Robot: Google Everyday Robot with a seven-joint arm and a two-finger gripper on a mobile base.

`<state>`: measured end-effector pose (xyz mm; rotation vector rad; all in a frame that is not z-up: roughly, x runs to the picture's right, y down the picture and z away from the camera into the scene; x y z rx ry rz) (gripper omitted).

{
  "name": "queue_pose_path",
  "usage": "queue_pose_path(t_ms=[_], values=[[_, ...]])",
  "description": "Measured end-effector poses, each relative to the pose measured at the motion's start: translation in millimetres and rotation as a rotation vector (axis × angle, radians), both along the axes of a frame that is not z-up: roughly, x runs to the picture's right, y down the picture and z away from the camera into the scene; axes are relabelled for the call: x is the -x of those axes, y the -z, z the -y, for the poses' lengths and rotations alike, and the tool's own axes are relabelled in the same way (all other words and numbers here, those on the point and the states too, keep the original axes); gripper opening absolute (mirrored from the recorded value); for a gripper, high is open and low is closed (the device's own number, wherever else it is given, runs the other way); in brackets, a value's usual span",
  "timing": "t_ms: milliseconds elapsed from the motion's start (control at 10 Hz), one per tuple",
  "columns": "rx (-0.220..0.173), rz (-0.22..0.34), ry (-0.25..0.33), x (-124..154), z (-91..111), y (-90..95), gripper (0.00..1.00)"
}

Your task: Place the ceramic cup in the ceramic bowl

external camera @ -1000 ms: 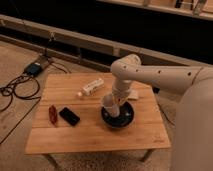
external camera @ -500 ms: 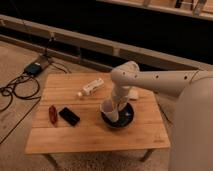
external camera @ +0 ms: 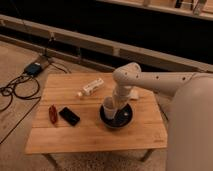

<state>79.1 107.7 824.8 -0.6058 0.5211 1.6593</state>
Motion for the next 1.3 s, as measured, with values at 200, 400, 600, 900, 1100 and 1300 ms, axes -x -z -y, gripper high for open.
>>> queue_pose_path(t_ms=[200,400,600,900,1100,1300], values=[[-0.013,0.006,-0.009,-2.0,7.6,-0.8,0.78],[-0.022,0.01,-0.001,-3.8,12.9,3.5,0.78],[-0.028,0.013,0.012,-4.0,17.8,10.8,0.78],[-0.06,0.032,0.027,4.7,37.3,32.4,0.78],[-0.06,0.034,0.028,5.6,37.6,33.5,0.78],[-0.061,0.035,0.028,5.9,37.7,33.5,0.78]])
